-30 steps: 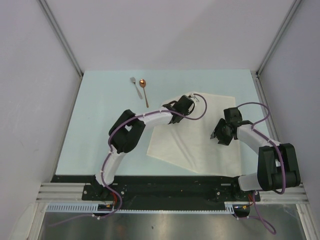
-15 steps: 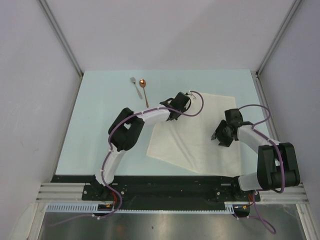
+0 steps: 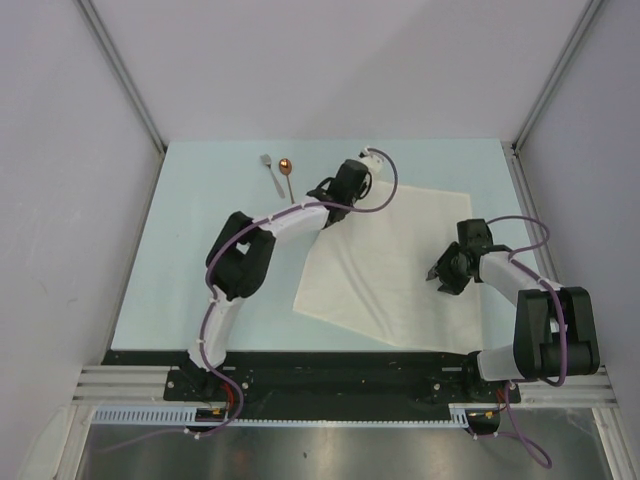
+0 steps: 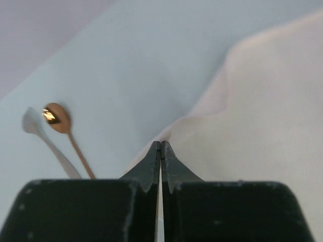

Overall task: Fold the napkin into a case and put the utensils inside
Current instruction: Flatten out the crumpled napkin at the center of the board.

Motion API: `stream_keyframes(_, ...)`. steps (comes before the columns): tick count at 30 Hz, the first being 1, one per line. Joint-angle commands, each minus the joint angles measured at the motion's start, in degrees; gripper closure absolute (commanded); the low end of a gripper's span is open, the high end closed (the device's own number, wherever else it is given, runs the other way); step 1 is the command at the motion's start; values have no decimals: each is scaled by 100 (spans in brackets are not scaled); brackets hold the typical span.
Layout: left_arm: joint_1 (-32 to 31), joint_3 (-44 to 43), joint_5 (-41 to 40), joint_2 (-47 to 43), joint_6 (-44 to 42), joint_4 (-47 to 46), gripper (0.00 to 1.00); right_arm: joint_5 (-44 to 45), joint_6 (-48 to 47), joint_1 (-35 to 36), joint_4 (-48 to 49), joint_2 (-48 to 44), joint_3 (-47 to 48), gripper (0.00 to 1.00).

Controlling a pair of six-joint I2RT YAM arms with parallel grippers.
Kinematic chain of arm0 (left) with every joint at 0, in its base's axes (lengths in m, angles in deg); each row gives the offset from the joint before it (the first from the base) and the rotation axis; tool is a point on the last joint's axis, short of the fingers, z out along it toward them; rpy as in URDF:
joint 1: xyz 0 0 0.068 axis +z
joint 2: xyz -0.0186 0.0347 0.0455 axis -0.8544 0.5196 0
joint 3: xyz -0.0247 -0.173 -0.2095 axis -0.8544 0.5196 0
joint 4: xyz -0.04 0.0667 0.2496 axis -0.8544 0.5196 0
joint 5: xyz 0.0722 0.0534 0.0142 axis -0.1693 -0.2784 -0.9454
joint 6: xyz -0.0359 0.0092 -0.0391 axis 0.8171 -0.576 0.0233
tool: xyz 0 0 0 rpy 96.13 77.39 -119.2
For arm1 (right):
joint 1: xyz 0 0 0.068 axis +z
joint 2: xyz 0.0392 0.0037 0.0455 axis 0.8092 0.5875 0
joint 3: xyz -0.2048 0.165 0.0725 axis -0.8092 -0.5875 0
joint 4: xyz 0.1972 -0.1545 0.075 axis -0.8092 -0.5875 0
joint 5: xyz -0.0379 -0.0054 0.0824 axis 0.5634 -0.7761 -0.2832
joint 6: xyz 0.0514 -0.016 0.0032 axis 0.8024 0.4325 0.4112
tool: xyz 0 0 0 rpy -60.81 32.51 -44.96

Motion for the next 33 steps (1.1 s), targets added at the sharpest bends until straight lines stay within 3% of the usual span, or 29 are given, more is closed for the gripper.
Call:
stream_keyframes(1, 524, -759, -577, 67, 102, -1419, 100, 296, 3, -109, 194, 197, -141, 52)
stream_keyframes(4, 858, -1784, -613, 726, 348, -1227, 100, 304, -23, -127, 115, 197, 17, 52)
stream_keyframes(6, 1007, -2288, -535, 1157, 392, -991, 82, 357, -102, -136, 19, 188, 201, 52)
stream_keyframes(7, 1034, -2656, -490, 1237, 392, -789, 67, 392, -137, -136, -16, 188, 272, 52)
stream_keyframes(8, 1052, -2799, -464, 1281, 366, -648, 40, 392, -225, -136, -86, 171, 333, 52)
stream_keyframes(11, 1043, -2731, -87, 975, 418, -94, 20, 646, -339, -136, -236, 118, 544, 52)
stream_keyframes(14, 1043, -2379, -32, 316, 857, 799, 16, 919, -515, -188, -298, 4, 685, 51)
stream_keyframes(15, 1043, -2265, -68, -120, 1354, 1073, 16, 980, -611, -223, -307, 4, 729, 51)
stream_keyframes(17, 1034, -1485, 168, -666, 1735, 1243, 21, 981, -691, -303, -272, 56, 931, 50)
stream_keyframes(21, 824, 1085, 600, -2144, 2780, 497, 26, 884, -954, -654, -175, 460, 1580, 48)
stream_keyframes(24, 605, 2161, 889, -2918, 3406, 452, 28, 964, -1244, -803, -122, 925, 2213, 43)
stream_keyframes(26, 499, 2620, 978, -3384, 3756, 435, 30, 911, -1569, -934, -61, 1321, 2547, 35)
stream_keyframes(27, 376, 3084, 1030, -3551, 3889, 348, 30, 954, -1675, -988, -52, 1488, 2871, 26)
stream_keyframes(33, -55, 4650, 1417, -4957, 4663, -233, 30, 674, -2027, -1348, -87, 2727, 4294, 23)
